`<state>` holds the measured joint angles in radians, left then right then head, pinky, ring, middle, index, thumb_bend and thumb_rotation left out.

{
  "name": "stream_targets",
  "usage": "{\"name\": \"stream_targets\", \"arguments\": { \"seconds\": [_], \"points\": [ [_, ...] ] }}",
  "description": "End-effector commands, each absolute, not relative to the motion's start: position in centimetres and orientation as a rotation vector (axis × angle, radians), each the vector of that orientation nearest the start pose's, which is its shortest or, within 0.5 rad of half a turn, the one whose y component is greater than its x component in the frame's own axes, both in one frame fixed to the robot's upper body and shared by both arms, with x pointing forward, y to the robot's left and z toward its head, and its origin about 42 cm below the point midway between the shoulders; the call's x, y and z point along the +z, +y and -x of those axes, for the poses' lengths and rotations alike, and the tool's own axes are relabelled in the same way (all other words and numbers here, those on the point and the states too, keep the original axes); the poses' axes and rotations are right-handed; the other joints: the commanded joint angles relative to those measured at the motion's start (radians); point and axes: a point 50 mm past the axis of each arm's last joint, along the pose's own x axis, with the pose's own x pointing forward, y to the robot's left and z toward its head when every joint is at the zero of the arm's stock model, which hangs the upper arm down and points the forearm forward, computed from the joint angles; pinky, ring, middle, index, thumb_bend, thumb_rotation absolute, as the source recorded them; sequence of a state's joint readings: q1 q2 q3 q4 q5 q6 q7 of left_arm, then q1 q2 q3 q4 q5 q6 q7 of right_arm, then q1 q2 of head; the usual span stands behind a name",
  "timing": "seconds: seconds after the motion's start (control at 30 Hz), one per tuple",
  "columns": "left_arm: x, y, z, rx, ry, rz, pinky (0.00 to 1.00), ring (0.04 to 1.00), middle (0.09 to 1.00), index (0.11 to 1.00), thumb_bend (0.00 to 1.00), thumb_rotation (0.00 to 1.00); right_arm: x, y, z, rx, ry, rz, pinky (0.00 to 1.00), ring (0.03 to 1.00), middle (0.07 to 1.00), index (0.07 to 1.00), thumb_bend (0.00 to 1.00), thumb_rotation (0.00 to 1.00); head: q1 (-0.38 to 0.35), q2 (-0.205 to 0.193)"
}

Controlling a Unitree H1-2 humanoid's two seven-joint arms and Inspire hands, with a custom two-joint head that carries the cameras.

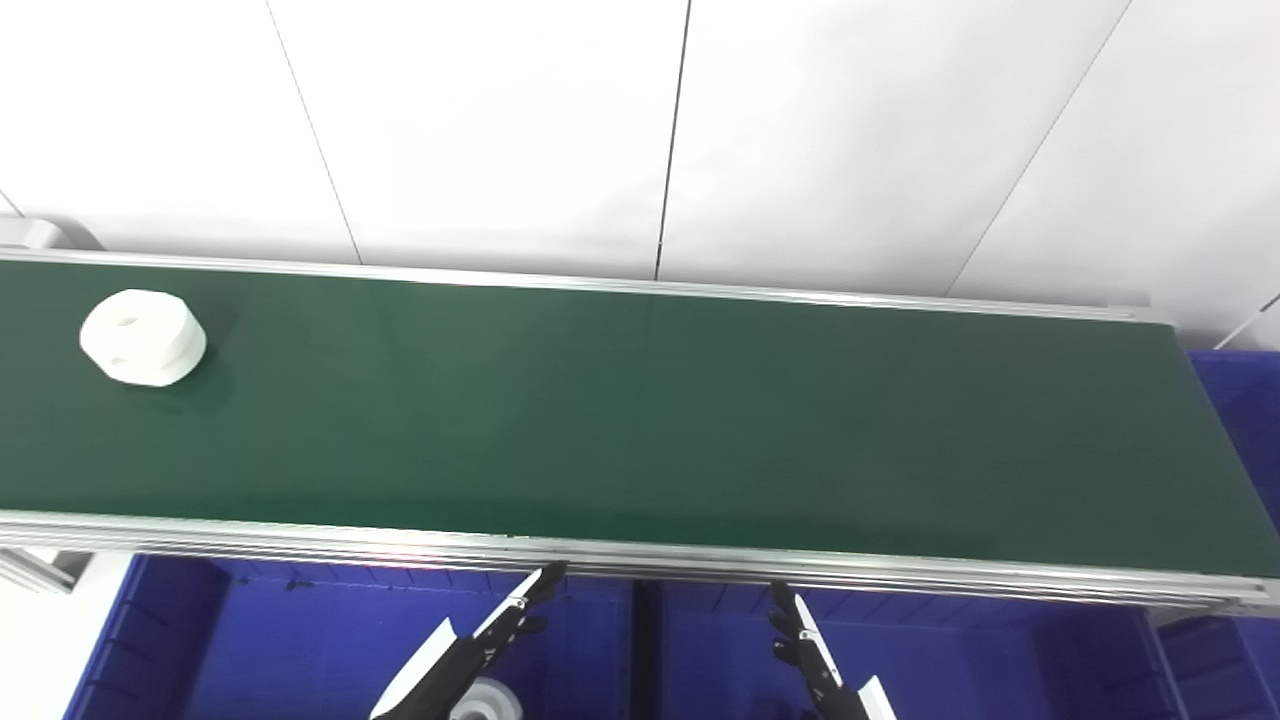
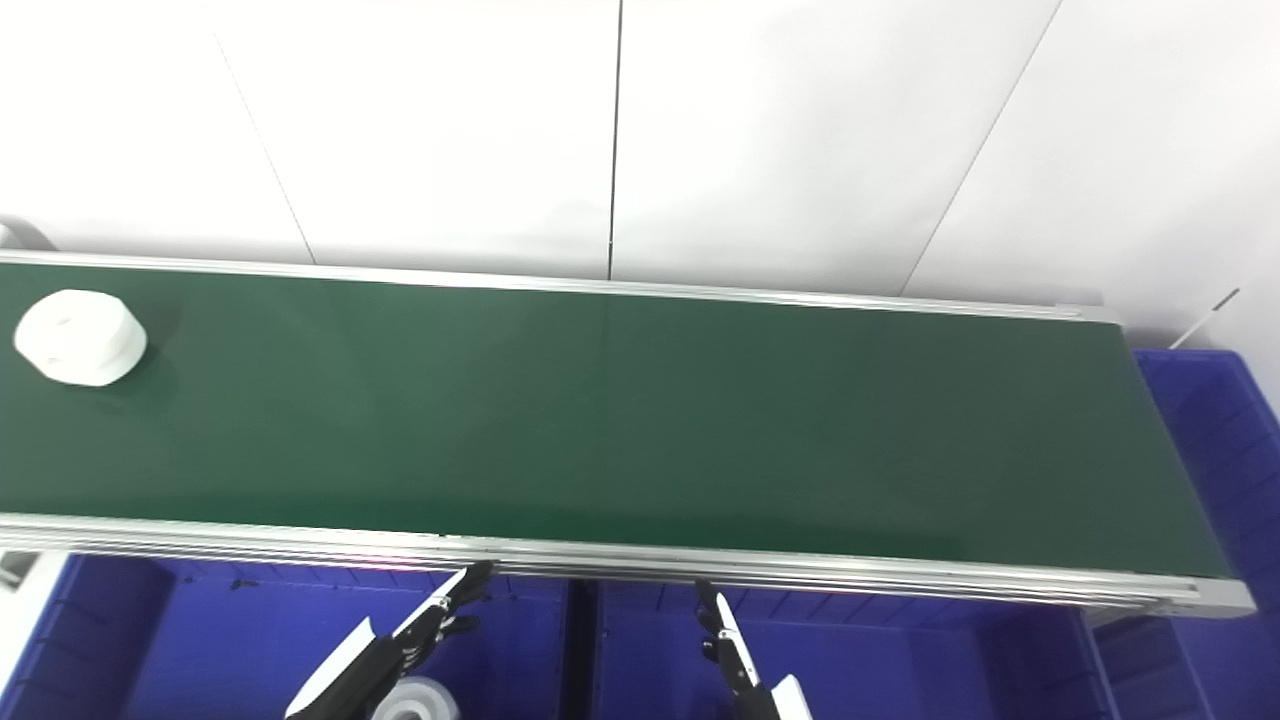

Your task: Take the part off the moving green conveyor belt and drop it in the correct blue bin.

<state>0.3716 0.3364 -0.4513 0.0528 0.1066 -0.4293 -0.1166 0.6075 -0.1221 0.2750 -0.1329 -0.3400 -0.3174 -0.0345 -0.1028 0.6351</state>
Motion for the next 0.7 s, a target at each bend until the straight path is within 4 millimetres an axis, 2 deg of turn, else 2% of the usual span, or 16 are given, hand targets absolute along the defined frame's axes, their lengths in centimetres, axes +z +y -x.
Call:
{"name": "stream_targets", "arguments": {
  "seconds": [0.0, 0.3, 0.4, 0.43, 0.47, 0.5, 0.53, 0.57, 0.6, 0.67],
  "points": [
    [3.0, 21.4, -11.1, -0.603, -0.002, -0.259, 0.93, 0.992, 1.0, 0.988, 0.9, 0.55, 5.4, -18.9, -6.2, 0.227, 0.057, 0.305, 0.88, 0.948, 0.98, 1.0, 0.96, 0.32, 0.002, 0.003],
    [3.2, 21.3, -10.9, -0.599, 0.0, -0.228, 0.92, 0.993, 1.0, 0.989, 0.9, 0.53, 5.7, -19.0, -6.1, 0.235, 0.057, 0.297, 0.9, 0.959, 0.992, 1.0, 0.94, 0.33, 0.01, 0.031],
    [3.5, 21.3, -10.8, -0.595, -0.01, -0.234, 0.9, 0.989, 1.0, 0.994, 0.87, 0.55, 6.0, -19.1, -6.0, 0.229, 0.061, 0.3, 0.9, 0.961, 0.995, 1.0, 0.92, 0.36, 0.019, 0.077],
    [3.5, 21.3, -10.8, -0.591, -0.009, -0.23, 0.91, 0.99, 1.0, 0.995, 0.86, 0.56, 6.1, -19.1, -6.0, 0.226, 0.061, 0.304, 0.9, 0.961, 0.996, 1.0, 0.91, 0.37, 0.019, 0.077],
    [3.7, 21.3, -10.7, -0.587, -0.012, -0.225, 0.91, 0.992, 1.0, 0.994, 0.84, 0.57, 6.3, -19.1, -6.0, 0.224, 0.063, 0.298, 0.9, 0.96, 0.997, 1.0, 0.9, 0.4, 0.024, 0.106],
    [3.8, 21.3, -10.7, -0.584, -0.014, -0.221, 0.91, 0.993, 1.0, 0.995, 0.81, 0.59, 6.4, -19.2, -6.1, 0.223, 0.065, 0.293, 0.9, 0.967, 0.999, 1.0, 0.88, 0.42, 0.024, 0.106],
    [3.9, 21.3, -10.7, -0.582, -0.02, -0.219, 0.91, 0.993, 1.0, 0.996, 0.8, 0.6, 6.6, -19.2, -6.1, 0.223, 0.065, 0.292, 0.91, 0.97, 1.0, 1.0, 0.87, 0.43, 0.028, 0.132],
    [4.0, 21.3, -10.7, -0.582, -0.024, -0.219, 0.91, 0.994, 1.0, 0.999, 0.78, 0.62, 6.7, -19.2, -6.1, 0.224, 0.064, 0.292, 0.91, 0.972, 1.0, 1.0, 0.86, 0.44, 0.028, 0.132],
    [4.2, 21.2, -10.8, -0.58, -0.032, -0.226, 0.92, 0.994, 1.0, 1.0, 0.77, 0.63, 6.9, -19.2, -6.1, 0.224, 0.058, 0.299, 0.92, 0.975, 1.0, 1.0, 0.85, 0.45, 0.034, 0.159],
    [4.5, 21.1, -10.9, -0.577, -0.043, -0.223, 0.95, 0.998, 1.0, 1.0, 0.76, 0.66, 7.2, -19.3, -6.2, 0.228, 0.056, 0.311, 0.94, 0.981, 1.0, 1.0, 0.81, 0.48, 0.041, 0.177]
  ]
}}
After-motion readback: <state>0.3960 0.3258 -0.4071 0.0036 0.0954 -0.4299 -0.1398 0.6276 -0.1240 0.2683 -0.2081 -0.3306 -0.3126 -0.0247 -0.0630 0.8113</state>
